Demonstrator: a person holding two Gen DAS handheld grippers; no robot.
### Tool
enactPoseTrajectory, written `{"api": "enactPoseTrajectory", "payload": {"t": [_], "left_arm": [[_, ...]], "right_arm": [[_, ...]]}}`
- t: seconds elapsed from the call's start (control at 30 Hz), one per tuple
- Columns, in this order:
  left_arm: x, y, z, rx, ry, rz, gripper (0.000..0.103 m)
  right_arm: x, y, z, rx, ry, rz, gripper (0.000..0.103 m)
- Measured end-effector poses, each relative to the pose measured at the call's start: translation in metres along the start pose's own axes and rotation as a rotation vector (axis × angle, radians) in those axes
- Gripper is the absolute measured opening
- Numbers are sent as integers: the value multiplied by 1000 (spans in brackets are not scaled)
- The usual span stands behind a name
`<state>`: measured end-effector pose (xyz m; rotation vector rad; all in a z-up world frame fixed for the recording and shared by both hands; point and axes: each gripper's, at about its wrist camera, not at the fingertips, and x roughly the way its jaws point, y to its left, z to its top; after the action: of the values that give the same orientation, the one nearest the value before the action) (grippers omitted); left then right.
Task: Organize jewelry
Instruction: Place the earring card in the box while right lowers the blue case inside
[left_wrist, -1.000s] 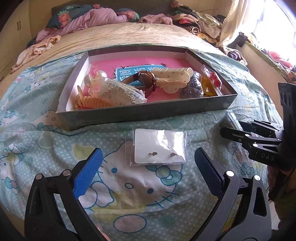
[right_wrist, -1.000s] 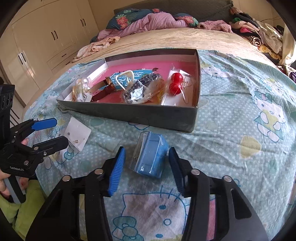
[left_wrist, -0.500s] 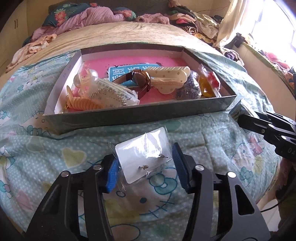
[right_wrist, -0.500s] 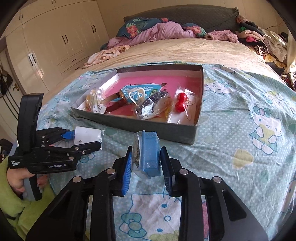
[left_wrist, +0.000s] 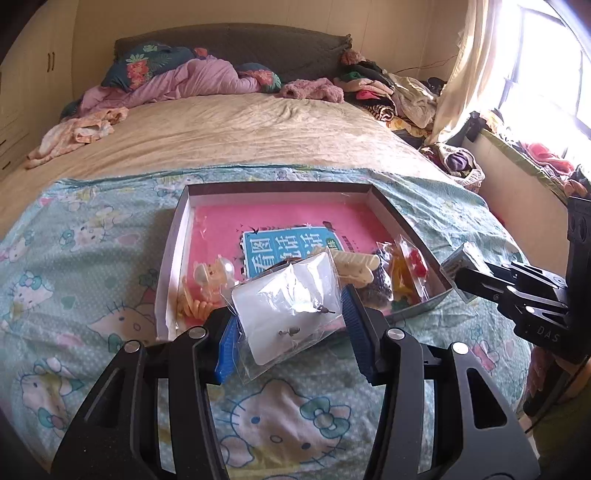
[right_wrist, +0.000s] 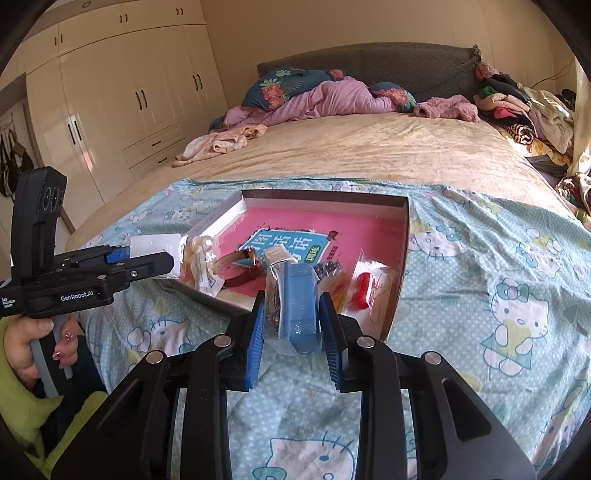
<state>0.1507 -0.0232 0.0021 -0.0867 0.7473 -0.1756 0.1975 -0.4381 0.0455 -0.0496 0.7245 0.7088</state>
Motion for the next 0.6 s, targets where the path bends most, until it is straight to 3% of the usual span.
{"api": "enactPoseTrajectory", "payload": {"t": [0.6], "left_arm": [[48, -7, 15, 40, 63, 9, 42]], "right_arm": [[30, -9, 29, -11, -32, -24, 26]]}}
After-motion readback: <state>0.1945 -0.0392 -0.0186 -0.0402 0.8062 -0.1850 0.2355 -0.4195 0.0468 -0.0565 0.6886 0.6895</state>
